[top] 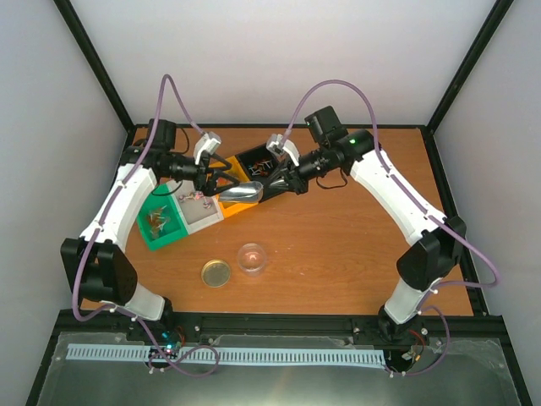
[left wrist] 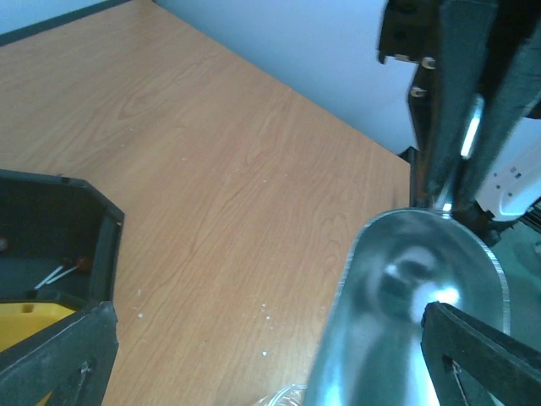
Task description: Pack the candies
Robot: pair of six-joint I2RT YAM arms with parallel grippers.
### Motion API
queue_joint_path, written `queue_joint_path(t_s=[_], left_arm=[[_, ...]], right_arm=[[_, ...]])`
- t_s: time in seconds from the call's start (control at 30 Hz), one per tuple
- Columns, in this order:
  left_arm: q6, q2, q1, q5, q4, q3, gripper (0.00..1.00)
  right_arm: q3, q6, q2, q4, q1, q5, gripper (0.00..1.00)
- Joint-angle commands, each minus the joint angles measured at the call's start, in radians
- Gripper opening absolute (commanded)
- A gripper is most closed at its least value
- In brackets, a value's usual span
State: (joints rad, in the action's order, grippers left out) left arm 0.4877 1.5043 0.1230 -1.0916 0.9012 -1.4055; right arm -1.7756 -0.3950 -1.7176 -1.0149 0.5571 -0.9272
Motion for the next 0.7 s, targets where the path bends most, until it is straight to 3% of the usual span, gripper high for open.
queue_joint_path(t_s=[0.0,0.33,0.67], left_arm=[[-0.088,-0.009,-0.016,0.037,-0.070,-0.048,1.00],[-0.136,0.012,-0.059,0.171,-0.057,-0.083,1.00],[0.117,0.199,-0.092,0.552,0.146,-0.298,1.00]], right_arm=[[0.010,0.020,0.056,0.036,0.005,-0.002,0.03],[0.066,0.028,0.072,0.069,0.006,0.007,0.03],[0.142,0.014,0.073,0.110,-0.011,0.091,0.03]])
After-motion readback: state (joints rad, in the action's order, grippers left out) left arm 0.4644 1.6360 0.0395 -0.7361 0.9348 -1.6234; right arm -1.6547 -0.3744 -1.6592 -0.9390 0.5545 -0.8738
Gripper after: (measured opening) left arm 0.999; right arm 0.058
